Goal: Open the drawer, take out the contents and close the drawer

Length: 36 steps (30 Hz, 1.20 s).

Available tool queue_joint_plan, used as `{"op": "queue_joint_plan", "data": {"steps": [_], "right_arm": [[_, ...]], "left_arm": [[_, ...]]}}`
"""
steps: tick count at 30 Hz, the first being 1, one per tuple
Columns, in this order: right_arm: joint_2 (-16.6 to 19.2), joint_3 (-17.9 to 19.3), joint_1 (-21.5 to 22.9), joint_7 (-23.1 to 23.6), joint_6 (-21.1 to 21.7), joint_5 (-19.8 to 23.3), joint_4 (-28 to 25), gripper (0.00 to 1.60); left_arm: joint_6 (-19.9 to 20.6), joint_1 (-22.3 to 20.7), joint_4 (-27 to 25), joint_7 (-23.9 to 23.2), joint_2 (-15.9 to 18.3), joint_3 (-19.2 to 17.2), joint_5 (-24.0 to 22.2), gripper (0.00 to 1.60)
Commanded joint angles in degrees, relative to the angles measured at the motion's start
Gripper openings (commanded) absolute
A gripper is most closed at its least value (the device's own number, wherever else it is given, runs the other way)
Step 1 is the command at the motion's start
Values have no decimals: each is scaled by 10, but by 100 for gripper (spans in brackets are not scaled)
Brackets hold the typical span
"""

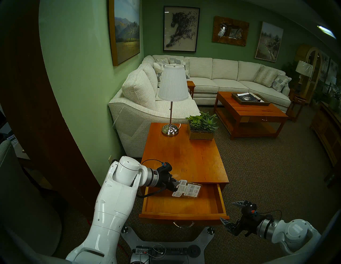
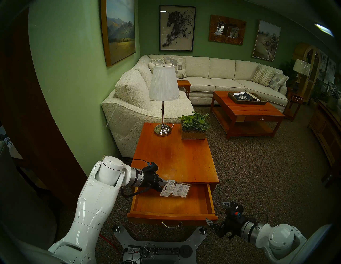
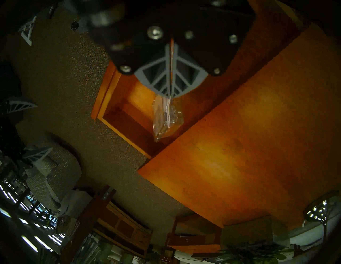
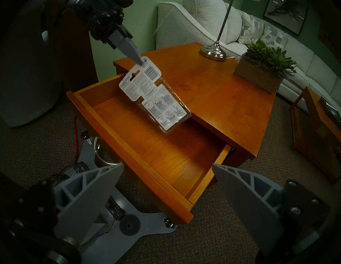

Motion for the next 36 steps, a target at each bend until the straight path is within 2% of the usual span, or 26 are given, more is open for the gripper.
{"op": "queue_joint_plan", "data": {"steps": [1,3,4,9,11,14,25,26,33,34,36], "right_arm": [[2,4,4,0,-4,1,-13,160],[2,4,4,0,-4,1,-13,160],[2,4,4,0,-4,1,-13,160],[2,4,4,0,-4,1,-13,160],[2,4,4,0,-4,1,-12,160],[2,4,4,0,-4,1,-12,160],[2,3,4,0,-4,2,-12,160],[2,3,4,-1,-4,2,-12,160],[3,3,4,-1,-4,2,-12,160],[3,3,4,-1,-4,2,-12,160],[3,3,4,-1,-4,2,-12,160]], "left_arm": [[36,-70,-1,-8,-35,-11,-19,0],[39,-64,-7,0,-39,-16,-22,0],[50,-79,6,9,-46,-22,-27,0],[67,-99,22,32,-56,-32,-35,0],[75,-123,48,50,-62,-38,-39,0],[71,-114,48,70,-71,-48,-41,0],[56,-174,169,128,-83,-77,-43,0],[51,-168,166,134,-85,-79,-44,0],[34,-204,218,161,-82,-92,-45,0],[29,-194,209,166,-84,-94,-47,0],[26,-212,230,169,-81,-98,-48,0]]}}
